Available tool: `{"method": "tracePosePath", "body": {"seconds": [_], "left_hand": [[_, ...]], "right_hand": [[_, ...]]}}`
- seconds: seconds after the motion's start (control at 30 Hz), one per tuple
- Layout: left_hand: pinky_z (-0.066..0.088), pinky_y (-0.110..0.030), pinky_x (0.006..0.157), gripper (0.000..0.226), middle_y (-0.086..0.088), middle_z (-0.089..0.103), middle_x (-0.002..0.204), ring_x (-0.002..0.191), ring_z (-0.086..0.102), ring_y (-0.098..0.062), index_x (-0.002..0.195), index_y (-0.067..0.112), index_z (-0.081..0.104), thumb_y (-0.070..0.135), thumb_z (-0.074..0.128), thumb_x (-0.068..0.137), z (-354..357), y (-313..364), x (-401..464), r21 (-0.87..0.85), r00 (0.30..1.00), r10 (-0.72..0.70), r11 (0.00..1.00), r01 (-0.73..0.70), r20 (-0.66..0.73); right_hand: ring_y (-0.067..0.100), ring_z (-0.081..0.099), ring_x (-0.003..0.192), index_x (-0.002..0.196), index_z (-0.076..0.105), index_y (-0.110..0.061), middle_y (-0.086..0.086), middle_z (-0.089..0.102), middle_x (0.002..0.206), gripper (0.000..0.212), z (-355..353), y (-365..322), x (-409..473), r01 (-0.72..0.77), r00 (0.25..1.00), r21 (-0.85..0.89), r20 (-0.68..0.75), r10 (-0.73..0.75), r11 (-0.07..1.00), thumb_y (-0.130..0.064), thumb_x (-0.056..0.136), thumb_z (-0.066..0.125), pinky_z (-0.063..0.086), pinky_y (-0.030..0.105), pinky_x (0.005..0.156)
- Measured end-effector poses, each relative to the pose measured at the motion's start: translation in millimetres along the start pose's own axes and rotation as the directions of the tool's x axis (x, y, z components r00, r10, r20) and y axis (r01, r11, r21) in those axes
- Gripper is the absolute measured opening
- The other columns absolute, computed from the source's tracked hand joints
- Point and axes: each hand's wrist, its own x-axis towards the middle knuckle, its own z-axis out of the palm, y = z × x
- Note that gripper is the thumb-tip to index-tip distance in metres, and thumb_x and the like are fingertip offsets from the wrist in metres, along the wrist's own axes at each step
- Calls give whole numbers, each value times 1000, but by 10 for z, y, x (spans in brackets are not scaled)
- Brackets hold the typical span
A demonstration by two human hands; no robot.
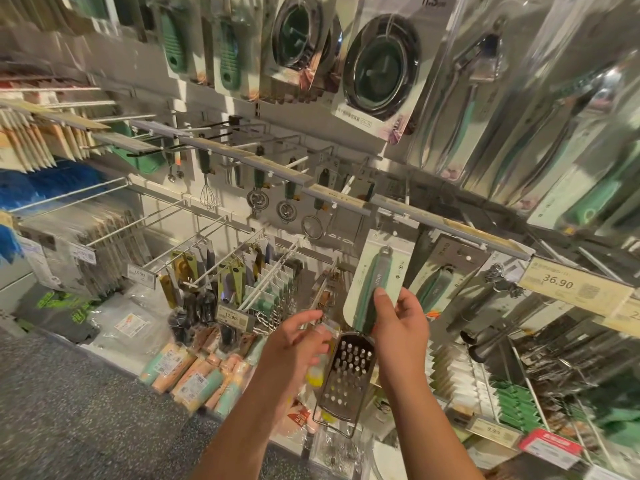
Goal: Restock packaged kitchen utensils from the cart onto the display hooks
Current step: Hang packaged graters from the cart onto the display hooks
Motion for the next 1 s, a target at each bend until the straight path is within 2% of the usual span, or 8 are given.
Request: {"method": "tracePosePath", "body": {"seconds": [0.13, 0.3, 0.37, 0.53, 0.63, 0.73, 0.87, 1.0], "left_hand": [[59, -29, 88, 27, 6, 79, 105, 96, 75, -9, 123, 35, 63, 23, 67, 100, -20, 14, 8, -9, 1000, -3, 1000, 3, 1], [59, -27, 85, 27, 3, 77, 108, 97, 75, -11, 124, 34, 65, 22, 66, 100, -77, 39, -20, -17, 1000, 9, 1000, -9, 4], [58, -24, 81, 24, 4, 78, 107, 96, 75, -11, 122, 35, 66, 22, 65, 101, -103, 38, -34, -41, 1000, -5, 999, 5, -18], [56, -25, 78, 25, 1, 78, 106, 96, 75, -15, 123, 32, 67, 22, 66, 100, -182, 30, -26, -91, 999, -26, 996, 22, -36], [55, -25, 77, 24, 4, 78, 102, 96, 75, -17, 124, 31, 67, 23, 64, 101, -210, 19, 16, -89, 999, -32, 996, 28, -43], [54, -22, 72, 23, 7, 79, 98, 93, 75, -16, 120, 33, 69, 21, 64, 101, -193, -9, 63, -72, 999, -49, 996, 48, -20], [56, -23, 71, 20, 3, 79, 96, 85, 73, -12, 116, 31, 71, 20, 66, 100, -117, -73, 113, -64, 989, -133, 988, 137, 71], [55, -28, 76, 19, 2, 78, 102, 92, 73, -15, 116, 34, 71, 24, 67, 100, -1, -229, 136, 33, 959, -210, 978, 207, 191]], "right_hand": [[10, 63, 67, 105, 69, -16, -12, 72, 78, 13, 47, 10, 76, -13, 1000, -67, -16, 12, 998, -27, 102, 62, 51, 37, 68], [25, 57, 74, 97, 66, -14, 17, 64, 85, 26, 111, 27, 353, -89, 994, -98, -75, 82, 991, -39, 98, 63, 50, 41, 73], [24, 58, 80, 96, 63, -12, 12, 63, 89, 33, 140, 92, 468, -135, 989, -130, -82, 125, 982, -45, 96, 63, 53, 47, 81], [31, 54, 131, 149, 46, -9, 7, 54, 146, 61, 107, 282, 437, -296, 953, -220, -12, 301, 929, -45, 102, 59, 43, 44, 107], [30, 55, 131, 150, 44, -13, 6, 53, 147, 59, 39, 414, 211, -359, 925, -273, 27, 380, 893, -41, 102, 62, 44, 49, 112], [30, 69, 107, 126, 58, -14, 8, 67, 123, 33, -72, 567, -17, -454, 880, -275, 7, 474, 847, -35, 101, 63, 54, 54, 100], [23, 61, 69, 106, 62, -5, 12, 69, 94, 13, -241, 547, -275, -508, 860, -187, -69, 505, 840, -18, 104, 59, 50, 29, 54], [16, 64, 68, 99, 65, -7, 11, 70, 93, 10, -363, 515, -561, -490, 863, -79, -188, 470, 868, -17, 102, 62, 51, 22, 52]]}}
